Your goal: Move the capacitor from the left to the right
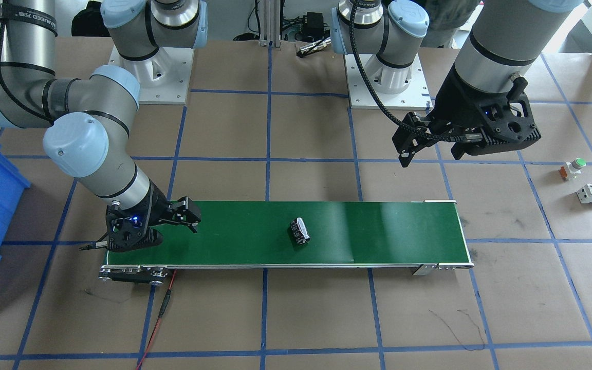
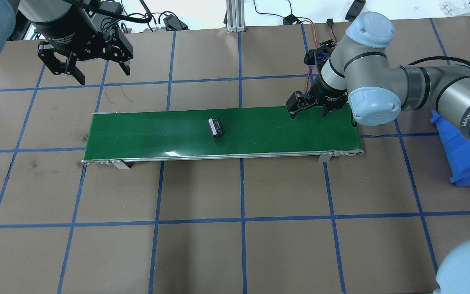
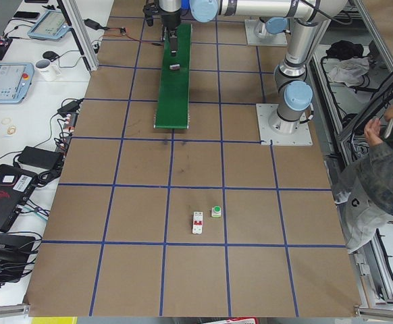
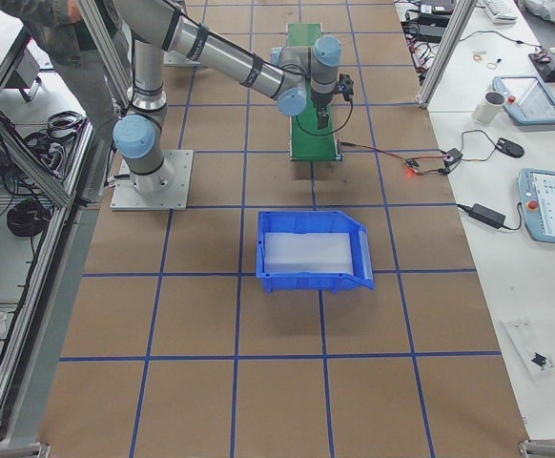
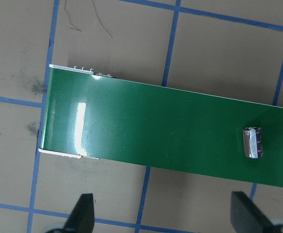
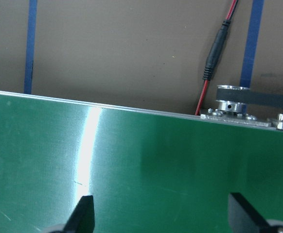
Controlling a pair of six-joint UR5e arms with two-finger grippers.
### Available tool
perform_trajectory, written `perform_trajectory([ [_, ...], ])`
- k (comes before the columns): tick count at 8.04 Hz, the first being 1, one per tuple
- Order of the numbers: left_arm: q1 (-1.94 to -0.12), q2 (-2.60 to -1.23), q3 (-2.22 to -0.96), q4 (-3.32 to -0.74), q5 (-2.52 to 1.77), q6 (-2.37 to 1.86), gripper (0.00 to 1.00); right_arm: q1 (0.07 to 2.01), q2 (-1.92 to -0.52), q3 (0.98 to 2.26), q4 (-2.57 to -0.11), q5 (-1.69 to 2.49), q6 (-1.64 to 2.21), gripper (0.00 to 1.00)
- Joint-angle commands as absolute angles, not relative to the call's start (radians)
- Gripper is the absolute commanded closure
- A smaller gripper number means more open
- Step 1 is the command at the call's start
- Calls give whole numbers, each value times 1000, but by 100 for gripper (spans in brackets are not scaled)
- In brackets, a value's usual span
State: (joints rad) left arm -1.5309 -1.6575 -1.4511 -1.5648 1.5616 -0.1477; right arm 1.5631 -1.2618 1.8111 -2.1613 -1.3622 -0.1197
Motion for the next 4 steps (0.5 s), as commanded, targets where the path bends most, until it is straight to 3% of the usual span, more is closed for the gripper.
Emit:
perform_trajectory([
  [1, -1537, -1652, -1451, -1566, 1558, -147, 0, 1563, -1261, 1812, -2161, -1362, -120, 4],
  [4, -1539, -1637, -1454, -1592, 1565, -147, 0, 1563, -1258, 1812, -2161, -1362, -121, 5],
])
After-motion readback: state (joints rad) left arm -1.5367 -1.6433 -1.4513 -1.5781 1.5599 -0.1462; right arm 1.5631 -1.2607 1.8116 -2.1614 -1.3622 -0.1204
